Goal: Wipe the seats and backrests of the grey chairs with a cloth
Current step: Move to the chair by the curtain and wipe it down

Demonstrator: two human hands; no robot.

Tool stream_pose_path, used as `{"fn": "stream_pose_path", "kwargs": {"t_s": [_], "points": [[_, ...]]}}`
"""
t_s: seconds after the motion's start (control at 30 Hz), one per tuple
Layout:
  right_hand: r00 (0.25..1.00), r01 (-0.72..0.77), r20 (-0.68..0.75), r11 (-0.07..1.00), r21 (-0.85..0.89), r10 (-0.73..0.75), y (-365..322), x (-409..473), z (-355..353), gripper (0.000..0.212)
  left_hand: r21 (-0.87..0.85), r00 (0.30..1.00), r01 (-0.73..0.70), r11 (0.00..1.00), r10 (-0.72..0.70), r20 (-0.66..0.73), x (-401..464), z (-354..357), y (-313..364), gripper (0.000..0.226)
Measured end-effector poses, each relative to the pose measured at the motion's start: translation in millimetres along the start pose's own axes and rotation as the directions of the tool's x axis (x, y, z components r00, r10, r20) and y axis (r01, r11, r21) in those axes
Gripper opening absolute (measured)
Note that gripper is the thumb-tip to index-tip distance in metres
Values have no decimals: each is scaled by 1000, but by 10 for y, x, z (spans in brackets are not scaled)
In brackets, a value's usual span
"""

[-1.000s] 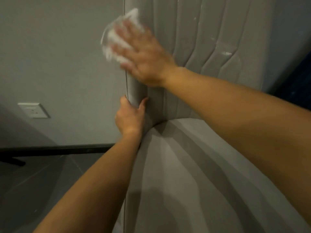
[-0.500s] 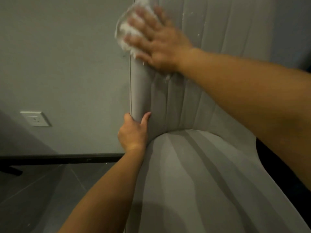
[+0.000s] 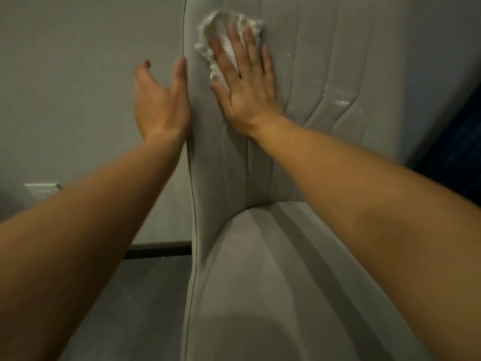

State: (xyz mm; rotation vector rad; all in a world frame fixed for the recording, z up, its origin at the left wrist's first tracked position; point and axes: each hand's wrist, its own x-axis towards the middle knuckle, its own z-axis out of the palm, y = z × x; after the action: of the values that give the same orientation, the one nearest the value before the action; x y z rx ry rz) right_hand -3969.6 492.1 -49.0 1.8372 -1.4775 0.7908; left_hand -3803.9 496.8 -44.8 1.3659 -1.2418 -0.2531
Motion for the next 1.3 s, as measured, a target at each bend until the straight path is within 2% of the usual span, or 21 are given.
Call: {"fn": "stream_pose_path", "kwargs": {"t_s": [0.1,0.2,0.3,0.37,0.43,0.53,0.7,0.83,0.97,1.07,1.17,1.3], "points": [[997,-62,51,996,59,59,65,-507,197,62,-15,996,94,995,-94,10,314,-25,153,93],[984,-142,123,986,90,131,10,-1147,431,63,39,991,66,997,-70,113,340,68,294,96],[972,-133,203,989,68,117,-16,-1744,595,67,80,973,76,994,-91,212,302,235,397,92],[968,-100,236,994,49,86,-1,-1934,672,70,127,989,20,992,-39,146,265,314,421,81],[971,-95,225,995,40,84,10,-1942,728,72,202,997,-82,976,79,25,208,371,404,64],[974,-126,197,991,42,115,-19,-1897,741,70,263,988,-116,958,138,-66,134,415,373,57],[983,-181,-9,978,107,183,81,-1066,526,64,279,984,-128,952,157,-87,161,435,341,59],[966,-124,-224,992,28,127,236,42,173,56,280,987,-105,954,135,-90,179,450,328,62],[950,-153,-278,988,-16,143,353,619,-81,54,282,987,-106,954,135,-88,190,462,298,65],[959,-137,-241,988,67,150,185,398,-25,54,292,988,-99,951,128,-81,186,447,288,67],[988,-84,-113,981,176,105,-91,-361,232,55,286,990,-110,952,131,-57,181,426,297,67],[993,-118,37,970,212,113,-335,-1336,553,60,269,991,-94,959,116,-67,167,432,314,66]]}}
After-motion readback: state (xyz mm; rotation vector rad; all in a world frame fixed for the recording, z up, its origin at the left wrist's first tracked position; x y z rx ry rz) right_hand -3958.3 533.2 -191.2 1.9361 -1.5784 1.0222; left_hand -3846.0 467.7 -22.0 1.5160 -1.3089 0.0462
